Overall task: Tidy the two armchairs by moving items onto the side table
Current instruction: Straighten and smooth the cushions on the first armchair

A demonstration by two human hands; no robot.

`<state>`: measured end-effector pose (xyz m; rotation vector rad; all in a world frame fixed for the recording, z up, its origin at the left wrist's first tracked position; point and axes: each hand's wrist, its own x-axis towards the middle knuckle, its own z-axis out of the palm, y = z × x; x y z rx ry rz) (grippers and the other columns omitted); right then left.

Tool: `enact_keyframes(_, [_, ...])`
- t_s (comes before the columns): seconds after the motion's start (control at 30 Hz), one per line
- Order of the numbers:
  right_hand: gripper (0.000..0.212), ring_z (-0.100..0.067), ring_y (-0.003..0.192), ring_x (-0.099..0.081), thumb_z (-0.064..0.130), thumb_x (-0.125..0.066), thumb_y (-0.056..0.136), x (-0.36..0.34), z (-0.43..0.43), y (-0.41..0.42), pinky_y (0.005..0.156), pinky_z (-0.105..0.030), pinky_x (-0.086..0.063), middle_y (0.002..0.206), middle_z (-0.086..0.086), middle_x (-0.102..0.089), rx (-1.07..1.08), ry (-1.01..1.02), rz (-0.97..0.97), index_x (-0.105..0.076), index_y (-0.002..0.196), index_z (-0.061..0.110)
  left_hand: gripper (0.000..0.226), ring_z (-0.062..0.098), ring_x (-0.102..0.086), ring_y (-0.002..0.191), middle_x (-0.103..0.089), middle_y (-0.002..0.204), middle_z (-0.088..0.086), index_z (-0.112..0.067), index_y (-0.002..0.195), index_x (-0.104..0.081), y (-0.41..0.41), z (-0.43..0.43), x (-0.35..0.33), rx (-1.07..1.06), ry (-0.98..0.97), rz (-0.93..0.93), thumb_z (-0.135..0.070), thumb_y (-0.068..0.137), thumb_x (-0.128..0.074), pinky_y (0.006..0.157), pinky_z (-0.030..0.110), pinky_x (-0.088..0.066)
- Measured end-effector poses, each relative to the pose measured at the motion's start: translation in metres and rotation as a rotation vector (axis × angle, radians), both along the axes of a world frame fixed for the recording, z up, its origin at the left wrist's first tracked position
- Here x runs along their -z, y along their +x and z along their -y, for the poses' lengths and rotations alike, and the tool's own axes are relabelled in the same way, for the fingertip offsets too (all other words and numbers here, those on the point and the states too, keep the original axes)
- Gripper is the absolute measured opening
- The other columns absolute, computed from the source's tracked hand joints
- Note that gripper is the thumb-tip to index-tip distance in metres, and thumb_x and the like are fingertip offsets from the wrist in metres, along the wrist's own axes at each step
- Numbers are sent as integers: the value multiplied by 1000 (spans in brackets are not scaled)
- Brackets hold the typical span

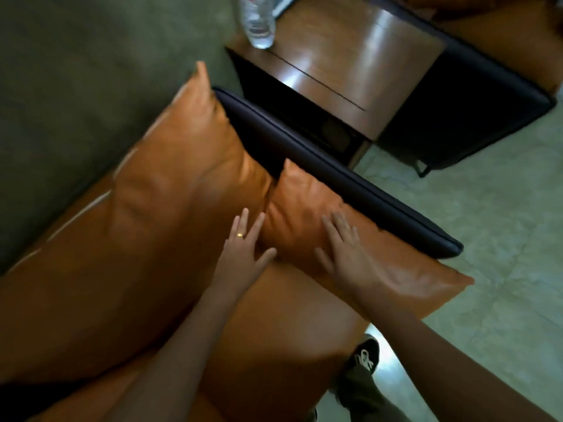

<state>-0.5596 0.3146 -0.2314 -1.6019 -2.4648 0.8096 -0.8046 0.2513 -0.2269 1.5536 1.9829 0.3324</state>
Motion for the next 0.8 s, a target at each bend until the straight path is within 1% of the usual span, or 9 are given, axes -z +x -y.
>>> enact_keyframes(0.13, [71, -19, 154, -7, 32, -62, 99, -34, -51, -79, 124, -35, -10, 167, -9, -19, -93, -20, -236, -27, 158, 16, 75, 11, 1, 155, -10, 169, -6, -42, 157, -22, -77, 53, -46, -194, 153, -75, -52, 94, -61, 114, 35, -22])
enact_keyframes(0.23, [70, -26, 156, -12, 26, -64, 98, -60, -83, -146, 122, -29, -9, 167, -10, -21, -215, -27, -329, -29, 158, 15, 60, 20, -29, 151, -40, 159, 3, -26, 149, -45, -133, 93, -82, -510, 351, -170, -42, 94, -61, 119, 38, -29])
enact_keyframes(0.33, [69, -33, 154, -18, 25, -67, 96, -80, -108, -197, 123, -34, -13, 164, -15, -25, -292, -13, -341, -33, 156, 14, 59, 27, -44, 140, -50, 149, 10, -17, 144, -50, -180, 146, -97, -952, 447, -293, -43, 93, -65, 117, 40, -34])
enact_keyframes(0.4, [70, -36, 151, -23, 24, -69, 95, -92, -127, -226, 124, -40, -18, 161, -22, -28, -276, -34, -360, -35, 155, 9, 79, 28, -44, 139, -45, 152, 11, -20, 150, -41, -202, 186, -95, -1325, 435, -183, -56, 86, -67, 117, 39, -34])
enact_keyframes(0.47, [71, -37, 150, -25, 23, -70, 94, -97, -150, -248, 123, -38, -20, 159, -26, -29, -235, -65, -348, -35, 154, 7, 97, 29, -45, 139, -42, 155, 11, -22, 156, -30, -212, 217, -86, -1548, 426, 24, -62, 78, -71, 116, 49, -38])
enact_keyframes(0.53, [70, -36, 150, -26, 25, -70, 94, -94, -174, -263, 121, -35, -21, 159, -27, -27, -209, -96, -288, -37, 155, 13, 92, 29, -48, 137, -45, 154, 9, -26, 155, -29, -222, 239, -73, -1529, 423, 112, -52, 82, -77, 113, 54, -40])
enact_keyframes(0.6, [67, -34, 147, -32, 28, -68, 95, -88, -195, -279, 121, -35, -25, 158, -24, -30, -228, -130, -253, -40, 154, 19, 92, 28, -45, 139, -42, 156, 6, -32, 157, -25, -233, 251, -64, -1440, 339, 154, -47, 84, -78, 114, 54, -39])
enact_keyframes(0.7, [60, -30, 141, -42, 30, -66, 95, -79, -219, -294, 119, -35, -31, 151, -20, -45, -260, -130, -236, -46, 151, 20, 104, 32, -35, 146, -25, 165, 6, -41, 157, -8, -255, 257, -55, -1360, 155, 108, -65, 80, -73, 115, 55, -36])
enact_keyframes(0.8, [56, -24, 138, -47, 33, -65, 95, -71, -228, -301, 117, -35, -35, 148, -12, -53, -254, -124, -258, -51, 148, 20, 99, 37, -36, 144, -21, 166, 9, -46, 155, -7, -277, 260, -48, -1334, 87, 47, -76, 79, -63, 113, 57, -39])
